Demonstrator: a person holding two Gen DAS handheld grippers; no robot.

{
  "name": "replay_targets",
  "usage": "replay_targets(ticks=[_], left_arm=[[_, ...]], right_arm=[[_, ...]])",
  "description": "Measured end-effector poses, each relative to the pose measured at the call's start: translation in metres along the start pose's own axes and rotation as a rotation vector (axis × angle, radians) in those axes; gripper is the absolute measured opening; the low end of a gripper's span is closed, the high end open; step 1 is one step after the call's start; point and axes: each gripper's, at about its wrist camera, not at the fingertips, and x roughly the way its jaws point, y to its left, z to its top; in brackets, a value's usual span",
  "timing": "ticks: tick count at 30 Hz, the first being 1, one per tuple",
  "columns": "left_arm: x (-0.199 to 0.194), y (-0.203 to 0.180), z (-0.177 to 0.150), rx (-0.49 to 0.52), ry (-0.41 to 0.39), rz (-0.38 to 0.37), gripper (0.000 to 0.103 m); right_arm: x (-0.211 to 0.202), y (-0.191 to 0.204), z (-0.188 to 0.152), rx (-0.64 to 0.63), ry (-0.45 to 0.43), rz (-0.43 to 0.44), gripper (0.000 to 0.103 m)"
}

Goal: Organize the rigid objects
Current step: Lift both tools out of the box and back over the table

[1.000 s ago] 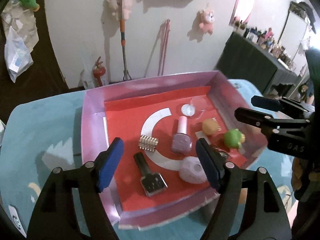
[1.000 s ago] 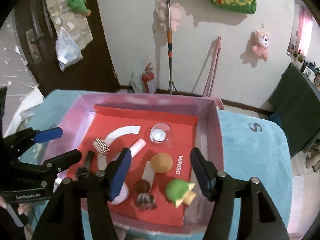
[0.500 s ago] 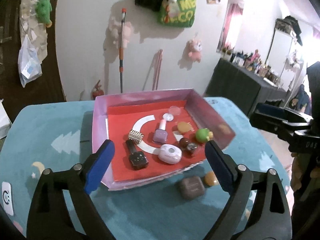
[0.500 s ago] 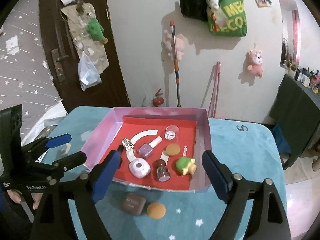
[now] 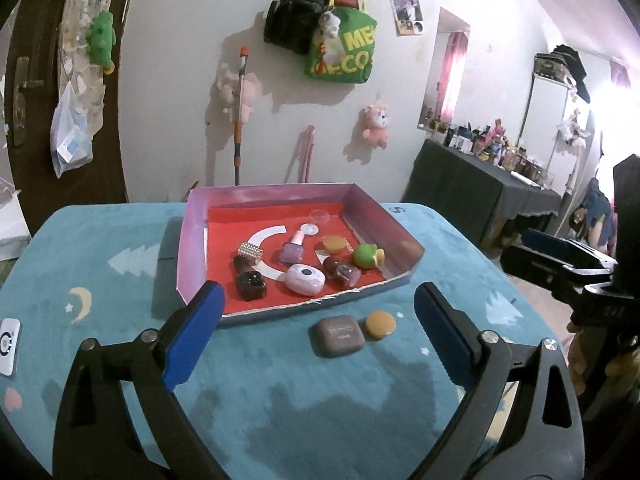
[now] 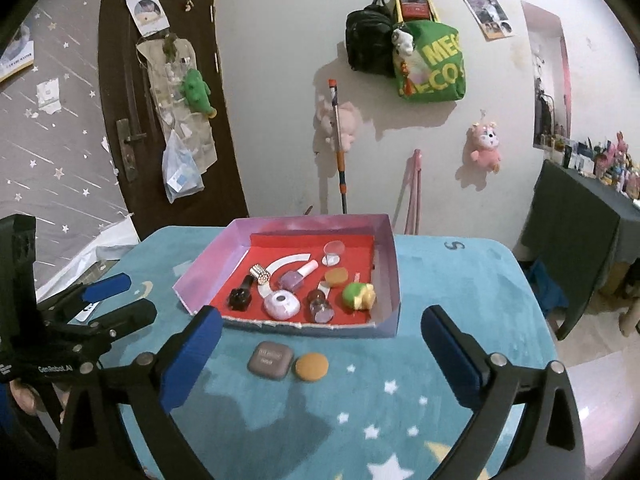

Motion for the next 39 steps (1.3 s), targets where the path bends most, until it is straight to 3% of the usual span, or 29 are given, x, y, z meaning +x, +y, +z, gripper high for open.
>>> replay_targets(ticks=[22, 31, 39], left_arm=[[-0.051, -0.02, -0.02, 0.014, -0.064, 0.055, 0.097], [-0.035, -0.007, -0.038, -0.02, -0.02, 0.07, 0.097], [0.004, 0.008, -0.061, -0.043, 0.072, 0.095, 0.097]], right_arm=[[-0.05, 0.007, -0.026, 0.011, -0.048, 0.031, 0.103], [-0.038, 0.008, -0.046, 0.027, -0.01, 0.031, 0.103], [-0.004, -0.005, -0.075, 0.08, 0.074, 0.037, 0.103]])
